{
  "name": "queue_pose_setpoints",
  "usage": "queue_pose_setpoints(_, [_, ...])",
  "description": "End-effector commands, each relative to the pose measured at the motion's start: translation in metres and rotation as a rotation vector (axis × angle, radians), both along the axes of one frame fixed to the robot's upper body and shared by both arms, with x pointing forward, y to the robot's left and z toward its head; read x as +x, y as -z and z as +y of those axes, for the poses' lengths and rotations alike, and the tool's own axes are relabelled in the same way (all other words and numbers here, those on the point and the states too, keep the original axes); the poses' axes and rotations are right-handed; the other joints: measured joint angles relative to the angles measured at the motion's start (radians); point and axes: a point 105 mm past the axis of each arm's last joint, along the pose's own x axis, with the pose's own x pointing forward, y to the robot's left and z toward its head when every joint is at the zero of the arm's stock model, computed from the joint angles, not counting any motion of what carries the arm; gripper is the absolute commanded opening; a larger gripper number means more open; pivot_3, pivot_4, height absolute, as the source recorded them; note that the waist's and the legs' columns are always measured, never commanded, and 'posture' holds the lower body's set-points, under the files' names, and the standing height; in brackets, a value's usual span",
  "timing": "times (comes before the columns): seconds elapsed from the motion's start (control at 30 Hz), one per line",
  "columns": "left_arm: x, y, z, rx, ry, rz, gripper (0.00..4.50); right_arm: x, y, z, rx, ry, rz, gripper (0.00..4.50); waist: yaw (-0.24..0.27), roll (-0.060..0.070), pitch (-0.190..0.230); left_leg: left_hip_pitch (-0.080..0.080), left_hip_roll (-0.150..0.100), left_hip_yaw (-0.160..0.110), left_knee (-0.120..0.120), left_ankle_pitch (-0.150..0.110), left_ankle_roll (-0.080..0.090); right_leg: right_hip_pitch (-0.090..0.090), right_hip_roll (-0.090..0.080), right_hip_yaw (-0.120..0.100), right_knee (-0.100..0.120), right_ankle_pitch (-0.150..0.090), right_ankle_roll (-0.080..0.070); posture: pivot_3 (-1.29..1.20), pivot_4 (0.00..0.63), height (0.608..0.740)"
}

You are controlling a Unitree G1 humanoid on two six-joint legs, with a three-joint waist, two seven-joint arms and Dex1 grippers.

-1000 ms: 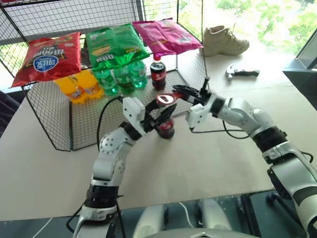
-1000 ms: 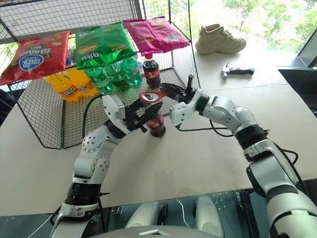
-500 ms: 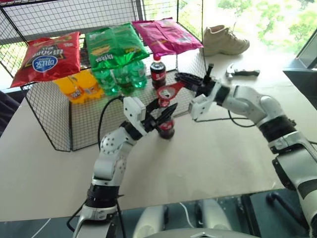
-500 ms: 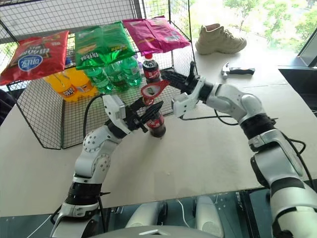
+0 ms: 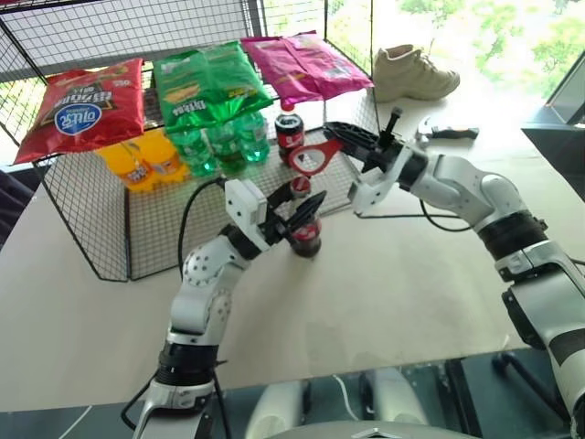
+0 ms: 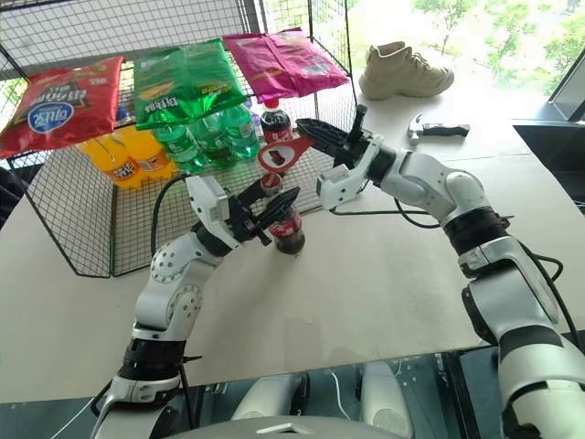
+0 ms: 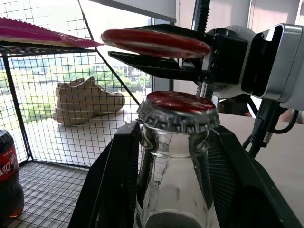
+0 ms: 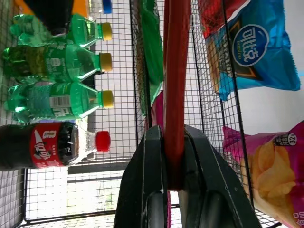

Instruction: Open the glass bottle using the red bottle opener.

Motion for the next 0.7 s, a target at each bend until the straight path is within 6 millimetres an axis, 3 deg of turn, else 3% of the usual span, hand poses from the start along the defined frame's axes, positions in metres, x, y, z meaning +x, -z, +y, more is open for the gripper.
queue_pose_setpoints(0.03, [0.0, 0.014, 0.0, 0.025, 0.0, 0.059, 1.64, -0.004, -0.025, -0.004, 0.094, -0.011, -0.051, 0.0, 0.0, 0.0, 0.0, 0.0, 0.0, 0.0, 0.0, 0.0, 0.0, 0.0, 0.0, 0.0, 0.0, 0.0, 0.0, 0.0, 0.15, 0.74])
queue_pose_setpoints(0.23, [0.002, 0.012, 0.0, 0.013, -0.002, 0.065, 1.64, -0.001, -0.02, -0.008, 0.118, 0.005, -0.012, 0.0, 0.0, 0.0, 0.0, 0.0, 0.0, 0.0, 0.0, 0.0, 0.0, 0.0, 0.0, 0.0, 0.0, 0.0, 0.0, 0.0, 0.15, 0.74])
queue_pose_setpoints(0.27, [0.002, 0.011, 0.0, 0.011, -0.002, 0.065, 2.46, -0.001, -0.02, -0.008, 0.122, 0.009, -0.007, 0.0, 0.0, 0.0, 0.0, 0.0, 0.0, 0.0, 0.0, 0.0, 0.0, 0.0, 0.0, 0.0, 0.0, 0.0, 0.0, 0.0, 0.15, 0.74])
queue_pose_setpoints(0.43, [0.002, 0.011, 0.001, 0.008, -0.004, 0.065, 4.43, 0.001, -0.019, -0.01, 0.131, 0.02, 0.008, 0.0, -0.001, -0.001, 0.002, -0.003, 0.0, 0.0, 0.0, 0.0, 0.0, -0.003, 0.0, 0.0, 0.0, 0.0, 0.0, 0.0, 0.15, 0.74])
queue_pose_setpoints(0.7, [-0.001, 0.013, 0.002, 0.029, -0.006, 0.061, 4.43, 0.003, -0.014, -0.012, 0.145, 0.03, 0.042, 0.0, -0.001, -0.001, 0.003, -0.004, 0.0, 0.0, 0.0, 0.0, 0.0, -0.003, 0.0, 0.0, -0.002, 0.0, 0.0, 0.0, 0.15, 0.74])
